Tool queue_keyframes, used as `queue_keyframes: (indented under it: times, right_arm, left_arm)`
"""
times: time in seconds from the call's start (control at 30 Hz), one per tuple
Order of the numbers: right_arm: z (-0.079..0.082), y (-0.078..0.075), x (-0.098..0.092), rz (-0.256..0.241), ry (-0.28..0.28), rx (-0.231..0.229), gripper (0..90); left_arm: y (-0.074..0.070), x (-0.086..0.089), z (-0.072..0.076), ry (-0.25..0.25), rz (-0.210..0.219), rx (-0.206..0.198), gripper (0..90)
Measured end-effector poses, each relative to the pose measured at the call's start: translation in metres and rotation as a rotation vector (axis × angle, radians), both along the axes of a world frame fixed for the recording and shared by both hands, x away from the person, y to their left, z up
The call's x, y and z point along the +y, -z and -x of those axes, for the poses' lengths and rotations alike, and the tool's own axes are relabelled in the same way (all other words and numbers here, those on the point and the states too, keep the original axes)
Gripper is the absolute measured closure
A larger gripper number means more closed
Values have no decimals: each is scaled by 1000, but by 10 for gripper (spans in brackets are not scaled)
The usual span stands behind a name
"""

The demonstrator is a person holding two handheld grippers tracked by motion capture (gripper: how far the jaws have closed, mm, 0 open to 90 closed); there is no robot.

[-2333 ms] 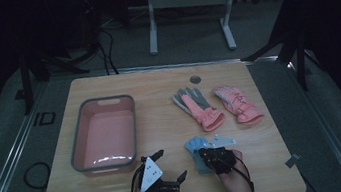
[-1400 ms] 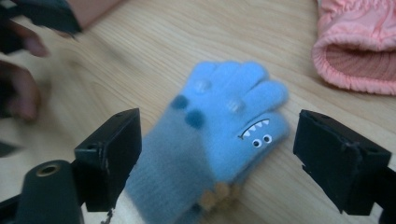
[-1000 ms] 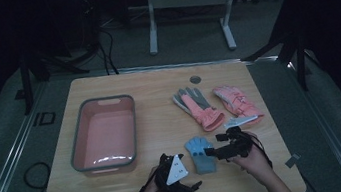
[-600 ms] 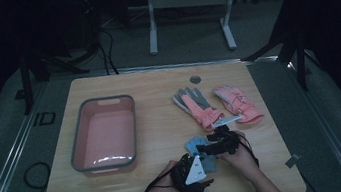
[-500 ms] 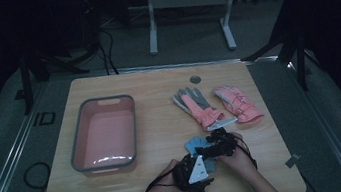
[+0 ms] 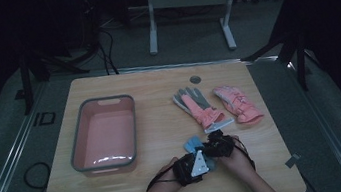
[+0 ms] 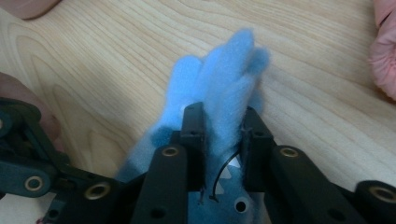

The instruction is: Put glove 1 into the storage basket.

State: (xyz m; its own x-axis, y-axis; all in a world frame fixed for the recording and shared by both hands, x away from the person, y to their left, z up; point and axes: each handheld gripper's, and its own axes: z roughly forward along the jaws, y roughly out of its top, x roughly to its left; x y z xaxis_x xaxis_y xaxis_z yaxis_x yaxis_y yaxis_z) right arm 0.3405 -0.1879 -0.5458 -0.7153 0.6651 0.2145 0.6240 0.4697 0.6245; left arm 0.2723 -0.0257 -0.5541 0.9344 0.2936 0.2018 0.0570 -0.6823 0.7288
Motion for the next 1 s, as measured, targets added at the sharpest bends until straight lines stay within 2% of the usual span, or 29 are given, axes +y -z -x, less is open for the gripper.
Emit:
queue_keyframes:
  times: [0.07,0.23,0.37,0.47,0.5,0.63,0.73,0.8,1.0]
  right_arm:
    - [-1,0,-1,-18,9,30,779]
    - [-2,-8,0,-37,-1,39,792]
    - [-7,-18,-2,-105,7,59,793]
    - [-9,-24,-1,-117,8,51,793]
    - [-10,-30,2,-124,7,34,793]
    - [-14,-41,10,-137,9,12,792]
    - [-16,-46,15,-154,7,9,793]
    - [-19,-51,23,-165,5,4,792]
    - [-23,-63,36,-168,-7,-7,792]
  left_arm:
    - [-3,1,-2,5,-2,19,753]
    - [-13,5,-4,18,-22,36,769]
    - [-24,13,-7,12,-3,28,773]
    - [-31,17,-8,8,2,16,774]
    - [-38,22,-10,1,10,9,774]
    - [-49,32,-14,-10,0,10,774]
    - [-51,34,-15,-14,1,10,774]
    - [-61,44,-18,-23,-17,3,774]
    - [-73,56,-19,-41,-18,-9,774]
